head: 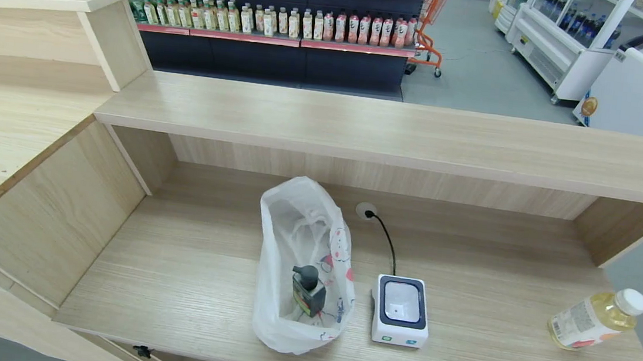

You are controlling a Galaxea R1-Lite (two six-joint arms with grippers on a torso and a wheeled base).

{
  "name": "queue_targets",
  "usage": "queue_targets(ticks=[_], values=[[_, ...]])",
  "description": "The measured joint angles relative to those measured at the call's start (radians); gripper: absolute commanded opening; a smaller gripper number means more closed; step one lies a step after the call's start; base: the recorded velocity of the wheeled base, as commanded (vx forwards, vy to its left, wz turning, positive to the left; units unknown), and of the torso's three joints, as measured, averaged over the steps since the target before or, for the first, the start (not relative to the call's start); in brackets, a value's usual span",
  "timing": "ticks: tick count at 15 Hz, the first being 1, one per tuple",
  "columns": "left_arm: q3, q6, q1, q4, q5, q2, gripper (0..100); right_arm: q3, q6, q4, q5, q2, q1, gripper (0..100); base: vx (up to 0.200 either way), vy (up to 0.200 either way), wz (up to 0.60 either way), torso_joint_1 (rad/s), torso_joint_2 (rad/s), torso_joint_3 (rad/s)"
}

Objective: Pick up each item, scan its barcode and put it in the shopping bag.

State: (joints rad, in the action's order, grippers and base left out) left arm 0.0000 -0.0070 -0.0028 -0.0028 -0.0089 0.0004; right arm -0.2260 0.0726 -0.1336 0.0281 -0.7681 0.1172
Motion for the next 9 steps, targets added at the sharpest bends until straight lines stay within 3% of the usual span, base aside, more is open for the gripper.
queue_targets(ticks=[5,8,9], values=[[0.000,0.009,0.000,0.000,0.001,0.000,100,0.009,-0.002,0.017,-0.002,0.030,0.000,100,0.000,-0.200,0.00,0.001,0.00,0.003],[0.000,0.009,0.000,0.000,0.000,0.000,100,0.020,-0.002,0.166,-0.006,0.082,0.001,100,0.000,-0.200,0.00,0.005,0.00,0.002],[0.000,0.009,0.000,0.000,0.000,0.000,100,0.020,-0.003,0.210,-0.007,0.108,0.001,100,0.000,0.000,0.00,0.000,0.00,0.000]])
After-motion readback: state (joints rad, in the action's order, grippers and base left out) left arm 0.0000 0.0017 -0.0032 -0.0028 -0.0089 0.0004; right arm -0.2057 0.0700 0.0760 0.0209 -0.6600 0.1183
